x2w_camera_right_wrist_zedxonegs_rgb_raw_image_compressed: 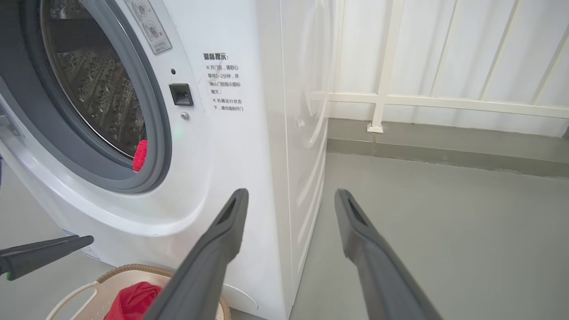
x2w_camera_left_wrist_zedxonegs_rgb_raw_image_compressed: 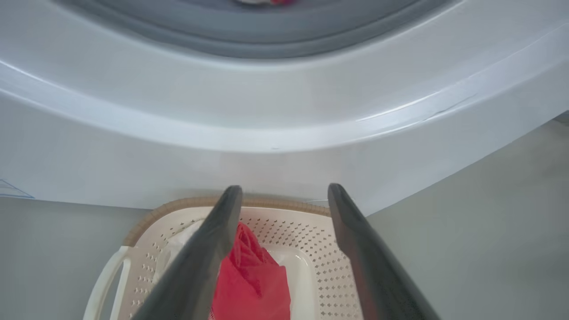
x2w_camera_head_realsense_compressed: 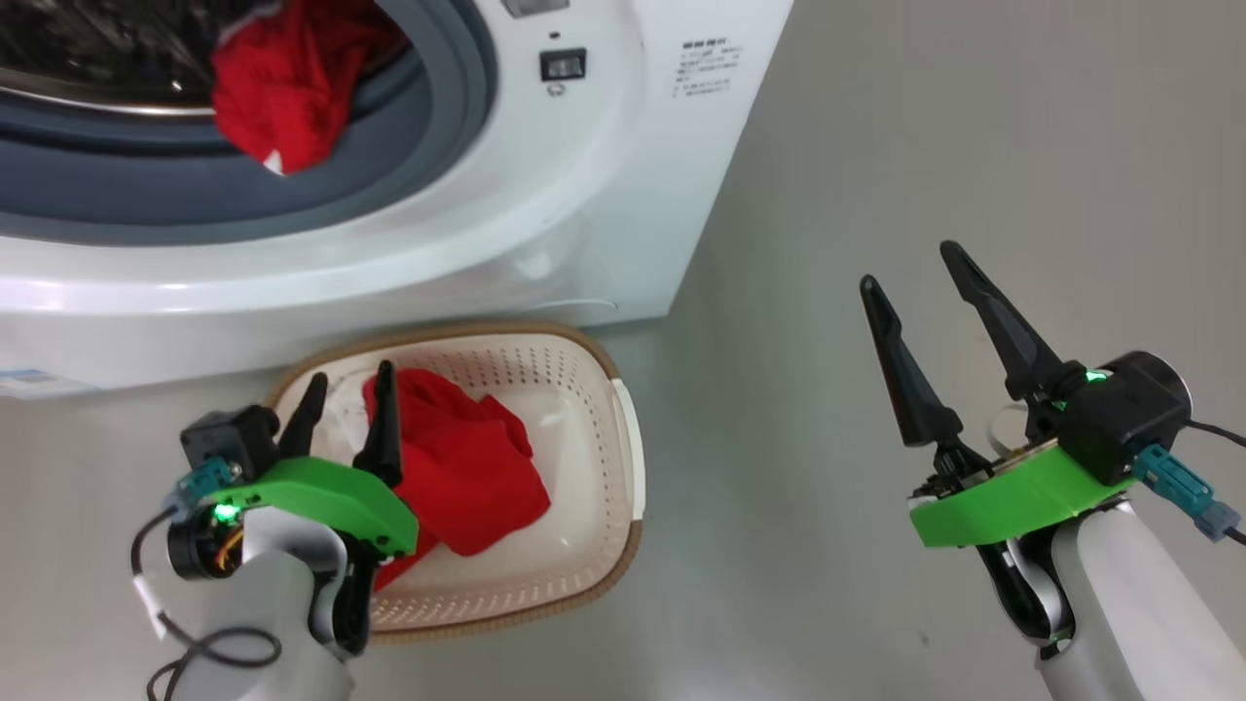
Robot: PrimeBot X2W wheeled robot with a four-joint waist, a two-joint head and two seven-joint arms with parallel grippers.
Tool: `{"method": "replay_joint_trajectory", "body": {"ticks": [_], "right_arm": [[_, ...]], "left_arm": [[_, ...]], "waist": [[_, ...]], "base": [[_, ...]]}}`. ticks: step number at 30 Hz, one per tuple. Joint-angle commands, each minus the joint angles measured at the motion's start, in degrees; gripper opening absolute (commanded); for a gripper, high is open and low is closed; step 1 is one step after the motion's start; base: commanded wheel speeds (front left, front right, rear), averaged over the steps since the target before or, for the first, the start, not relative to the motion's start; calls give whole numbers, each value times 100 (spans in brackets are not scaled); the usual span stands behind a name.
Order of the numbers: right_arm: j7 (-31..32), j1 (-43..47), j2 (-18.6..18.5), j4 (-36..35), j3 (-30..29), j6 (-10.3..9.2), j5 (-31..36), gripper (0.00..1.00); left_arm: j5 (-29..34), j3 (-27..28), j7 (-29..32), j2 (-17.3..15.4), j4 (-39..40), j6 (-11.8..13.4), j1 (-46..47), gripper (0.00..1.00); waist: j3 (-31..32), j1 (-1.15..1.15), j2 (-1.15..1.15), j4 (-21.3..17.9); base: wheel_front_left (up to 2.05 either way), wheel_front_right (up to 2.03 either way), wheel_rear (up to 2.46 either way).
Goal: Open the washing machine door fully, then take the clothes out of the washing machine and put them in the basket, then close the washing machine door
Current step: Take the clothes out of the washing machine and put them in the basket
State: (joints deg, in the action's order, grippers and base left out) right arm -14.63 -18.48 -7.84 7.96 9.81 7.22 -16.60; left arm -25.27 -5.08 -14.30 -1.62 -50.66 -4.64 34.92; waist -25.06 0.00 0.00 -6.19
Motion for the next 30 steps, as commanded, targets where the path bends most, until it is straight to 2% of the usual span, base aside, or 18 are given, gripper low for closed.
{"method": "replay_joint_trajectory", "body": {"ticks": [1, 3, 12, 16, 22, 30], "right_arm": [[-37, 160, -59, -114, 53, 26, 38, 100], [-37, 187, -68, -110, 41, 26, 44, 100], [-37, 432, 34, -78, -234, 26, 282, 100], [-37, 588, 84, -86, -266, 26, 345, 100], [-37, 829, 96, -108, -276, 26, 372, 100], [-37, 1186, 128, -233, -423, 26, 371, 100]], "left_arm": [[48, 132, -69, -127, 408, 28, -282, 100], [100, 141, -69, -127, 618, 50, -372, 100], [544, 538, -69, -126, 2552, 253, -1341, 100], [681, 682, -70, -126, 3209, 225, -1828, 100], [900, 804, -70, -127, 3732, 228, -2350, 100], [1151, 701, -70, -195, 3975, 200, -2811, 100]], "waist": [[304, 0, 0, 167], [361, 0, 0, 183], [918, 0, 0, 161], [1221, 0, 0, 83], [1577, 0, 0, -13], [1964, 0, 0, -40]], "base": [[0, 0, 0], [0, 0, 0], [0, 0, 0], [0, 0, 0], [0, 0, 0], [0, 0, 0]]}}
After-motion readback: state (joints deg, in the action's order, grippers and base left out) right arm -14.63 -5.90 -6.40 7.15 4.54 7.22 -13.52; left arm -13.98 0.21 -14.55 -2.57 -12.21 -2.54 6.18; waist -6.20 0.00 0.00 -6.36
